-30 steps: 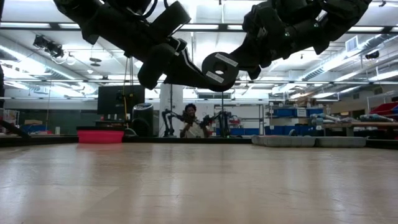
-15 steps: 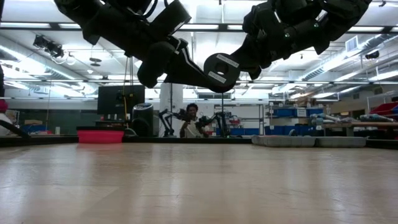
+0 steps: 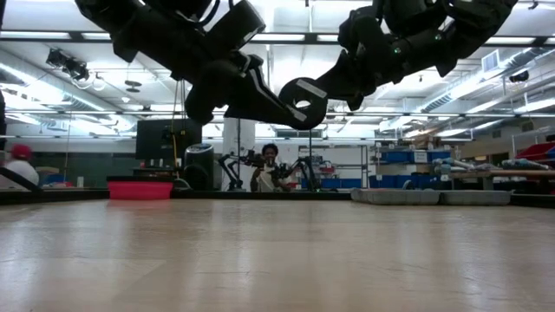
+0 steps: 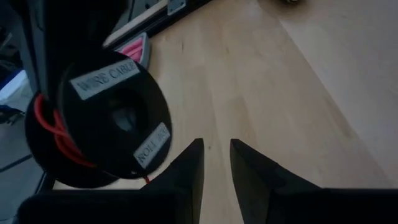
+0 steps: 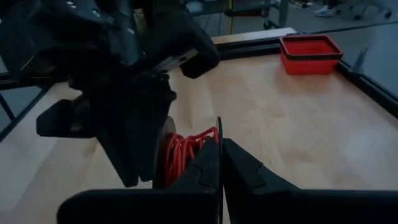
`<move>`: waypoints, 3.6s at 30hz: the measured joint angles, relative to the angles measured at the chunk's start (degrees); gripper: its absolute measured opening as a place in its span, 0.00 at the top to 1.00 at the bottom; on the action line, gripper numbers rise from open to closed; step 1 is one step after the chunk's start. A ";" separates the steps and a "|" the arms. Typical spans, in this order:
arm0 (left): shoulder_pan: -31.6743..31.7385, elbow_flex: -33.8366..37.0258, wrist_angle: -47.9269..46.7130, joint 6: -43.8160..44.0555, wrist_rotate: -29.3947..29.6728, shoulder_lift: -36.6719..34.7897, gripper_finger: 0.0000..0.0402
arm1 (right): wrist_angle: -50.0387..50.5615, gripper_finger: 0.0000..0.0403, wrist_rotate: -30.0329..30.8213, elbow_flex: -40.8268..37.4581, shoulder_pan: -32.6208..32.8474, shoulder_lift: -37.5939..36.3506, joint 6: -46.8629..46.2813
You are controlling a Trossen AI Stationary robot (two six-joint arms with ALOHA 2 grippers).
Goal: Coil cords
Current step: Coil the red wire onto the black spool
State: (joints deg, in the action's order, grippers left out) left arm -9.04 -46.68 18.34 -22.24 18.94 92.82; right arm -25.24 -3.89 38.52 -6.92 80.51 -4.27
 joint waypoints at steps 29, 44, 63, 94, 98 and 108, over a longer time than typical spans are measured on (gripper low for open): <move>0.92 0.00 -1.07 1.27 10.93 0.00 0.80 | 4.13 1.00 -1.73 0.00 -0.34 0.02 -1.27; 1.16 0.00 0.34 1.29 10.93 0.00 0.80 | -0.69 1.00 1.14 -0.04 0.57 0.02 -1.57; 1.14 0.11 2.40 1.42 10.64 0.02 0.80 | -1.97 1.00 1.20 -0.04 1.81 0.00 -1.51; 1.27 0.07 3.34 1.53 11.14 0.02 0.80 | -5.09 1.00 2.13 -0.04 3.10 0.00 -0.63; 1.25 0.06 3.11 1.53 10.97 0.02 0.80 | -4.09 1.00 1.20 -0.04 3.06 -0.52 -0.60; 1.27 -0.04 2.93 1.78 12.27 0.02 0.80 | 3.60 1.00 0.46 -0.04 3.10 -6.49 0.85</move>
State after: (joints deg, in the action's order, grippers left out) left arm -7.77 -46.72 21.27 -20.46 31.21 92.84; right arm -21.63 -3.43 38.48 -3.81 74.02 -3.42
